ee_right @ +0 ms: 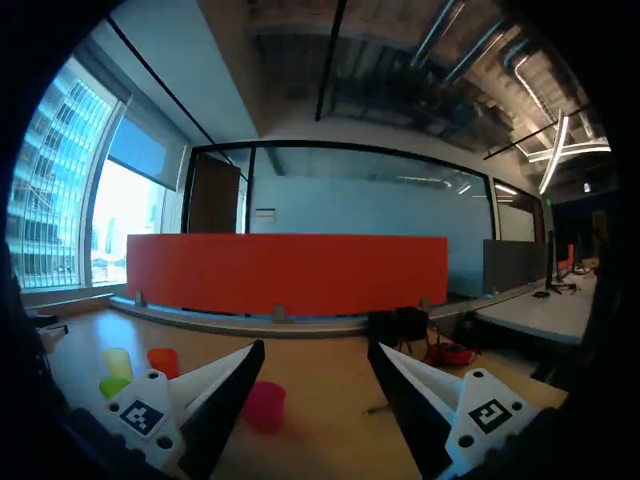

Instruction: Pour water

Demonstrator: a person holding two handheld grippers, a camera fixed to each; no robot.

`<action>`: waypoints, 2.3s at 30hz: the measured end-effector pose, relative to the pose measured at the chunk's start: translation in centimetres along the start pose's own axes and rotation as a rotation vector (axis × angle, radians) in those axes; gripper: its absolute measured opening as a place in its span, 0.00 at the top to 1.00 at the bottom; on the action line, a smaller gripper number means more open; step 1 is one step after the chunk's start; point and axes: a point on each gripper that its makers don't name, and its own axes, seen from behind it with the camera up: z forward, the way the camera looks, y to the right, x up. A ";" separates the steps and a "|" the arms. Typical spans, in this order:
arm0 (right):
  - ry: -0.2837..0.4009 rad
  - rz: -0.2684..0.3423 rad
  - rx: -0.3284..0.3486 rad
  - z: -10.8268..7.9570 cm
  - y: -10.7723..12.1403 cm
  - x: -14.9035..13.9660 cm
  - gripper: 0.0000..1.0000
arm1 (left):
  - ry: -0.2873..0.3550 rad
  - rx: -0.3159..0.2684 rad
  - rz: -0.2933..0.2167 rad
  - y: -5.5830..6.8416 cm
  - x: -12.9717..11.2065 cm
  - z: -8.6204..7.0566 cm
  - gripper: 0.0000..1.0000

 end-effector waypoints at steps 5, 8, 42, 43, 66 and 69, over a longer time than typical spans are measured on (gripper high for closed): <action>0.000 -0.003 0.007 0.0 -0.3 0.1 0.00 | 0.000 -0.002 0.003 0.1 -0.1 0.0 0.06; 0.003 -0.008 0.008 -0.1 -0.4 0.2 0.00 | 0.000 -0.003 0.003 0.1 -0.1 0.0 0.06; -0.002 0.061 0.094 2.4 0.3 -6.9 0.01 | -0.001 -0.003 0.004 0.1 -0.1 0.0 0.06; -0.003 0.056 0.095 2.4 0.3 -7.1 0.01 | -0.001 -0.003 0.004 0.1 -0.1 0.0 0.06; -0.057 0.011 0.067 2.7 0.5 -9.1 0.01 | -0.001 -0.003 0.004 0.1 -0.2 0.0 0.06; -0.056 0.011 0.070 2.6 0.4 -9.1 0.01 | -0.001 -0.003 0.004 0.1 -0.2 0.0 0.06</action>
